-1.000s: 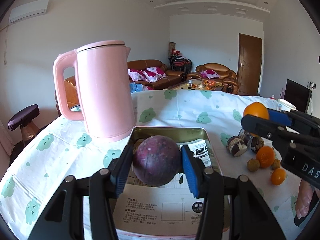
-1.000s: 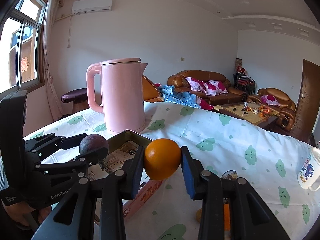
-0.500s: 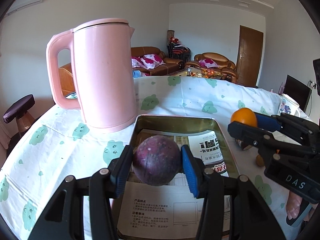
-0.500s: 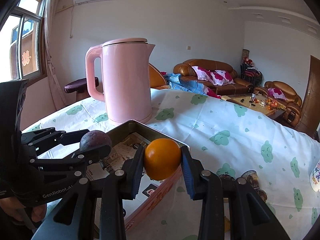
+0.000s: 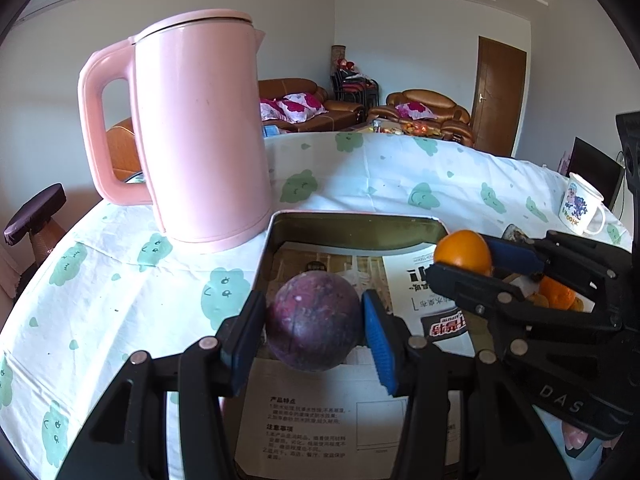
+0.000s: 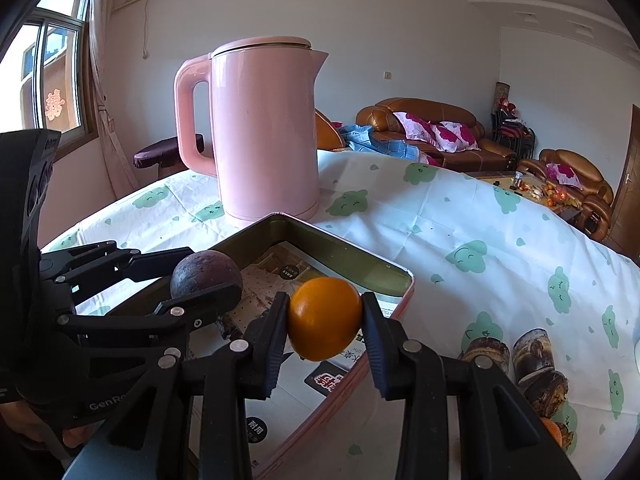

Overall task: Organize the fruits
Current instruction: 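Lower the purple fruit into the gold tin with the left gripper while the right gripper releases the orange there, then grasp another orange with the left gripper while the right gripper grasps a small brown fruit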

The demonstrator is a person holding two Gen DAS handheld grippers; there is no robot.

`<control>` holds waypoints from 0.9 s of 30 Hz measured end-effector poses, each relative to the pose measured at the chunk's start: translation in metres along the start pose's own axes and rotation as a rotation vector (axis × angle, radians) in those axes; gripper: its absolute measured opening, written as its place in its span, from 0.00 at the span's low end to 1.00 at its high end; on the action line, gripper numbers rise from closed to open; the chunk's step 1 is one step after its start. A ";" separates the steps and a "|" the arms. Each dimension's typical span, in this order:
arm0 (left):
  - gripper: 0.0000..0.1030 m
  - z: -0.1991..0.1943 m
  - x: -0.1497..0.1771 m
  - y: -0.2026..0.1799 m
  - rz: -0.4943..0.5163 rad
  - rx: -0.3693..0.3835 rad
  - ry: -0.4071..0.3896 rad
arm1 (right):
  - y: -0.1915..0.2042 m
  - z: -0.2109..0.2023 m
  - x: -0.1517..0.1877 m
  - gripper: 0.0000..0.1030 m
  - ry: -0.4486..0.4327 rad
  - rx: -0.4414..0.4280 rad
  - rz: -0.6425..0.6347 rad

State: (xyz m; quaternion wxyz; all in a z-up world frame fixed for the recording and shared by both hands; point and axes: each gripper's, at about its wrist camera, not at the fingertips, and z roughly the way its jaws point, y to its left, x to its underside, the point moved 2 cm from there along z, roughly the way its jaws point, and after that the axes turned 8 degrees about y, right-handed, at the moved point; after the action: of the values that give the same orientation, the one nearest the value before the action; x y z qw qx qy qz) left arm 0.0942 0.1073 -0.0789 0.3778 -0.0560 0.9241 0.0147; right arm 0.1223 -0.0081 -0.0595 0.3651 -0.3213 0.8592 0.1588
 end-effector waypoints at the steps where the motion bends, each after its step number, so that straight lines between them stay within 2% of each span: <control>1: 0.50 0.001 0.000 0.000 0.001 -0.001 0.003 | 0.000 0.001 0.000 0.37 0.006 -0.001 0.001; 16: 0.50 0.010 0.002 0.002 -0.005 -0.008 0.027 | -0.003 0.012 0.005 0.37 0.040 -0.027 0.036; 19: 0.50 0.007 0.003 0.002 -0.010 -0.014 0.011 | -0.004 0.007 0.005 0.42 0.029 -0.007 0.047; 21: 0.53 0.002 0.004 0.002 -0.020 -0.012 -0.001 | -0.008 -0.002 0.007 0.54 0.014 -0.001 0.061; 23: 0.63 -0.004 0.004 0.002 -0.035 0.003 -0.015 | -0.014 -0.014 0.011 0.60 -0.002 0.000 0.073; 25: 0.69 -0.013 0.005 -0.001 -0.036 0.002 -0.040 | -0.022 -0.030 0.021 0.61 -0.012 0.026 0.075; 27: 0.70 -0.022 0.007 -0.008 -0.027 0.020 -0.059 | -0.034 -0.048 0.035 0.62 -0.023 0.065 0.090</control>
State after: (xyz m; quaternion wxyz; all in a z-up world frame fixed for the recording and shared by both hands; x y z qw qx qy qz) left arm 0.0754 0.0973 -0.0681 0.4054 -0.0641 0.9119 0.0021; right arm 0.1020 -0.0729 -0.0536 0.3776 -0.2684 0.8733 0.1509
